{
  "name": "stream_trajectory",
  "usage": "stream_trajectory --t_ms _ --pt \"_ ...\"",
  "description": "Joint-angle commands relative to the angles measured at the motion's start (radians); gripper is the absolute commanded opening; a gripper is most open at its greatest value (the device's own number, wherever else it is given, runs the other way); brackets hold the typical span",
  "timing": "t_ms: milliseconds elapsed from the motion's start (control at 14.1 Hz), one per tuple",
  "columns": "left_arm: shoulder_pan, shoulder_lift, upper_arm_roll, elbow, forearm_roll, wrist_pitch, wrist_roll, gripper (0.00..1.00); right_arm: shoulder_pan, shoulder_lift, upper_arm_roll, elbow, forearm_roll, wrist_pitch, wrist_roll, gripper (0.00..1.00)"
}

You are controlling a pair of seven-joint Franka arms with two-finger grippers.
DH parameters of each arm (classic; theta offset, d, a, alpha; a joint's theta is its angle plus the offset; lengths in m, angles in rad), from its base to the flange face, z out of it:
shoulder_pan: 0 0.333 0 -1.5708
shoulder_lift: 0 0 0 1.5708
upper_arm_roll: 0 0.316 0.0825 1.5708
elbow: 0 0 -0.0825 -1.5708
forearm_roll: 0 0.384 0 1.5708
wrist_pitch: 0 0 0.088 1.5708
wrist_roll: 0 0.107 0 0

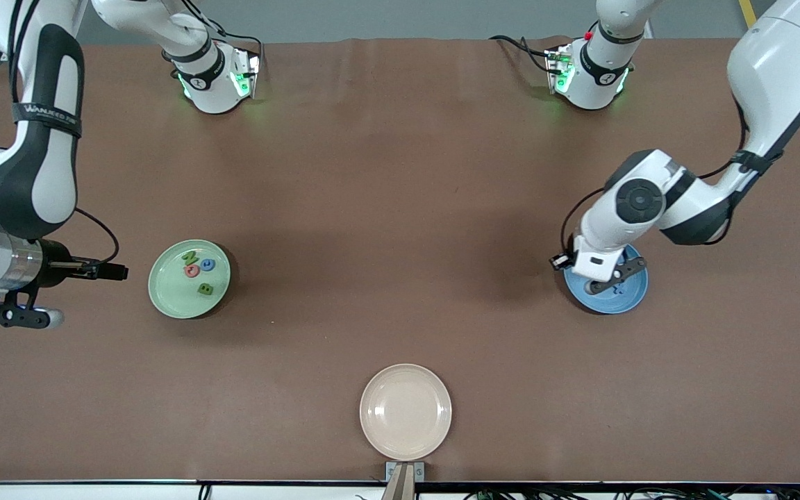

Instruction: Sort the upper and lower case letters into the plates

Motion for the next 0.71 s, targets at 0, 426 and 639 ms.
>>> stream_trajectory --t_ms 0,426,639 --pt "0.089 -0.019 -0.023 -0.059 0.060 0.005 0.085 0.13 -0.176 -0.049 0.261 0.043 -0.144 -0.023 0.072 1.00" --pt "0.134 0.015 -0.002 -0.110 0.172 0.031 0.112 0.14 -0.395 -0.196 0.536 -0.092 -0.288 -0.029 0.063 1.00" --pt "0.131 0.035 0.006 -0.110 0.195 0.039 0.112 0.15 -0.451 -0.273 0.588 -0.167 -0.300 -0.025 0.056 1.00"
